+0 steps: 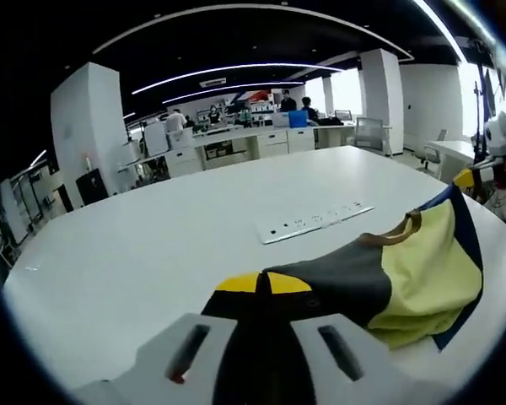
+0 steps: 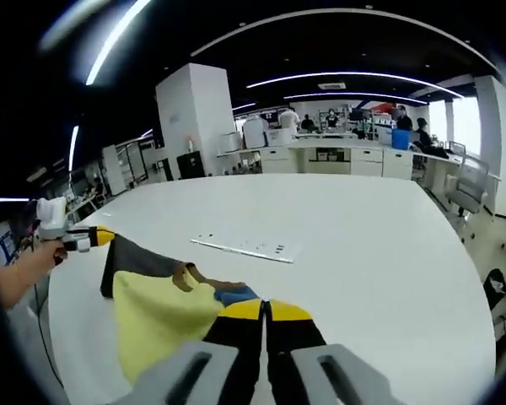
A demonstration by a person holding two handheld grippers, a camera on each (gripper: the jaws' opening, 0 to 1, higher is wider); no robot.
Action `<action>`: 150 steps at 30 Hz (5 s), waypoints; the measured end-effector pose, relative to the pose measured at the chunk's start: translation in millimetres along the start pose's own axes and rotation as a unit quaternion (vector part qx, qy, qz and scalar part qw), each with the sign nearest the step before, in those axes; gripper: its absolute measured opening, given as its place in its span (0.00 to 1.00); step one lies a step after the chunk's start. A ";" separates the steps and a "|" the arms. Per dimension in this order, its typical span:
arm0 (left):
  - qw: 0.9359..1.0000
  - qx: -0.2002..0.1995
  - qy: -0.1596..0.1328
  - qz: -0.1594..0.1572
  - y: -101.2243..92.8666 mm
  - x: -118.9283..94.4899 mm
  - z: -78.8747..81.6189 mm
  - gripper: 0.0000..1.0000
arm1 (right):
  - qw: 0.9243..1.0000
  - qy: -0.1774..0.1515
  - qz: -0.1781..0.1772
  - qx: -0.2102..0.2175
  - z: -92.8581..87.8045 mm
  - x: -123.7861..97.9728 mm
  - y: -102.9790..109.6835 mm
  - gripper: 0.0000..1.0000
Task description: Fold the garment on the visible template until the final outline fits inside the template.
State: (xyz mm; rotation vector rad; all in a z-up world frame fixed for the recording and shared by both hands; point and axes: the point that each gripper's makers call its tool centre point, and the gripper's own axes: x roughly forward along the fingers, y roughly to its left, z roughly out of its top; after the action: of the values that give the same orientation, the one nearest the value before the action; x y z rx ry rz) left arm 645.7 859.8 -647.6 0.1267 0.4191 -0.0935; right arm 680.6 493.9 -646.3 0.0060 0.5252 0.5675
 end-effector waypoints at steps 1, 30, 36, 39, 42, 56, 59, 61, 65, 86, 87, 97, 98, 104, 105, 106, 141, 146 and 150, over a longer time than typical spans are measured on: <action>1.000 -0.002 -0.001 -0.001 0.5 3.7 -0.5 0.00 | 1.000 0.002 -0.002 0.001 -1.0 6.1 -1.5 0.00; 0.994 -0.084 0.073 -0.004 1.5 32.1 -68.5 0.15 | 0.997 0.048 -0.055 0.034 -37.4 58.8 -23.4 0.22; 0.996 -0.059 0.061 -0.030 -16.7 10.0 -65.0 0.27 | 0.998 0.041 -0.045 0.020 -36.6 39.4 -8.2 0.39; 0.993 -0.085 0.038 -0.070 -33.3 -1.3 -59.3 0.32 | 0.998 0.034 -0.044 0.011 -38.9 25.6 -0.9 0.52; 0.992 -0.089 0.043 -0.082 -36.8 -9.8 -62.9 0.36 | 0.999 0.036 -0.025 0.014 -44.5 13.3 10.8 0.56; 0.984 -0.066 0.026 -0.162 -85.9 -46.9 -65.7 0.34 | 0.998 0.052 0.023 0.035 -82.8 -34.8 55.4 0.65; 0.981 -0.050 0.029 -0.184 -103.2 -52.7 -68.4 0.34 | 0.998 0.055 0.029 0.033 -89.8 -39.5 60.9 0.65; 0.978 -0.048 0.033 -0.200 -111.5 -54.1 -71.2 0.33 | 0.997 0.062 0.034 0.030 -95.8 -41.9 65.8 0.65; 0.974 -0.023 0.037 -0.224 -134.2 -59.5 -76.3 0.33 | 0.997 0.066 0.041 0.030 -103.9 -45.5 73.2 0.64; 0.952 0.053 0.078 -0.293 -224.3 -47.3 -104.0 0.23 | 0.997 0.067 0.038 0.026 -142.3 -40.2 102.3 0.41; 0.951 0.055 0.078 -0.295 -228.1 -45.1 -104.9 0.23 | 0.997 0.067 0.038 0.026 -143.7 -39.2 103.5 0.40; 0.948 0.110 0.096 -0.282 -241.3 -27.2 -117.4 0.21 | 0.996 0.073 0.022 0.039 -165.4 -20.8 116.7 0.22; 0.949 0.115 0.098 -0.275 -239.6 -25.8 -117.9 0.19 | 0.996 0.072 0.011 0.043 -166.3 -20.5 114.7 0.20; 0.953 0.135 0.104 -0.252 -234.9 -20.3 -114.5 0.09 | 0.997 0.061 0.000 0.052 -169.6 -12.0 116.6 0.04; 0.953 0.136 0.104 -0.251 -234.8 -20.4 -113.6 0.05 | 0.997 0.060 -0.003 0.051 -168.6 -12.1 115.9 0.02; 0.952 0.136 0.104 -0.253 -235.2 -21.0 -112.6 0.00 | 0.997 0.059 -0.003 0.051 -168.2 -12.1 115.6 0.01; 0.965 0.119 0.072 -0.221 -200.0 -55.9 -16.8 0.00 | 0.994 0.078 -0.080 0.010 -128.6 -127.9 11.9 0.00; 0.968 0.096 0.072 -0.220 -198.3 -42.1 -15.0 0.00 | 0.991 0.089 -0.100 0.024 -125.0 -134.7 -12.7 0.00; 0.971 0.086 0.077 -0.210 -193.7 -24.4 -19.5 0.00 | 0.989 0.099 -0.107 0.016 -122.3 -134.2 -33.1 0.00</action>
State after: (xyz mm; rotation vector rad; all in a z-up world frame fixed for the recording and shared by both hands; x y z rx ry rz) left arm 593.1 672.7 -675.2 0.2155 0.5881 -0.5408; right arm 543.3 380.3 -694.0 -0.0762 0.7188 0.3516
